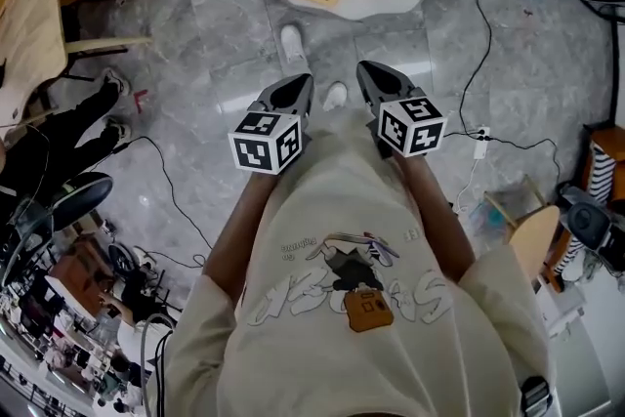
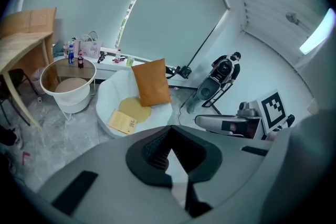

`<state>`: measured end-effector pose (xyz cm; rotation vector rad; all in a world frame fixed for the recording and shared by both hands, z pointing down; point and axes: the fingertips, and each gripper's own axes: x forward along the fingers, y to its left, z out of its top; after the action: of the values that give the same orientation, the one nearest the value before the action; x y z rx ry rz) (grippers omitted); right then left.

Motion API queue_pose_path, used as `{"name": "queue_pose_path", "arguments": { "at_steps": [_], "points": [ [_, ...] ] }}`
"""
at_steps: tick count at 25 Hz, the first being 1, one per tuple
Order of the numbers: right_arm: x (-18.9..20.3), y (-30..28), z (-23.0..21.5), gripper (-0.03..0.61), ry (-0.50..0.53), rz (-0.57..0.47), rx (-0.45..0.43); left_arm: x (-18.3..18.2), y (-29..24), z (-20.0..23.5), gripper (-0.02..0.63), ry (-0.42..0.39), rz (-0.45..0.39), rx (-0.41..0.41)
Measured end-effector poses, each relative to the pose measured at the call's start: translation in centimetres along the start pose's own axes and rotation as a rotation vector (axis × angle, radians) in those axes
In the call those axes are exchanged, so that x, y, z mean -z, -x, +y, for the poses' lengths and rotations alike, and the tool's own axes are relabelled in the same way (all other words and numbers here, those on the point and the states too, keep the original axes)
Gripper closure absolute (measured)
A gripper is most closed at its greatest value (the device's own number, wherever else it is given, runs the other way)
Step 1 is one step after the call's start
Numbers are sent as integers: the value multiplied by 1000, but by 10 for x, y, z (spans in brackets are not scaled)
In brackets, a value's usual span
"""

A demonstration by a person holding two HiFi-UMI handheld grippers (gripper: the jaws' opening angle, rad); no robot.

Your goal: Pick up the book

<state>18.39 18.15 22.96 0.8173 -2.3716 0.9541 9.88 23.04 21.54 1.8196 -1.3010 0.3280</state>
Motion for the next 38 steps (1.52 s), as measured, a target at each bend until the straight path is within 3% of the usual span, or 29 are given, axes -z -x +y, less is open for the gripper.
{"name": "queue_pose_path", "arguments": {
  "at_steps": [9, 17, 27, 38],
  "points": [
    [-79, -67, -12, 554, 64, 39, 41, -88, -53, 56, 607, 44, 4, 68],
    [-121, -142, -19, 554, 107, 146, 36, -136, -86, 114, 607, 68, 53, 92],
    [-149, -199, -40, 554, 170, 208, 52, -156, -121, 166, 607, 98, 82, 108],
    [-135, -239, -81, 552, 266, 305, -81, -124, -153, 193, 607, 190, 83, 1]
  ]
}}
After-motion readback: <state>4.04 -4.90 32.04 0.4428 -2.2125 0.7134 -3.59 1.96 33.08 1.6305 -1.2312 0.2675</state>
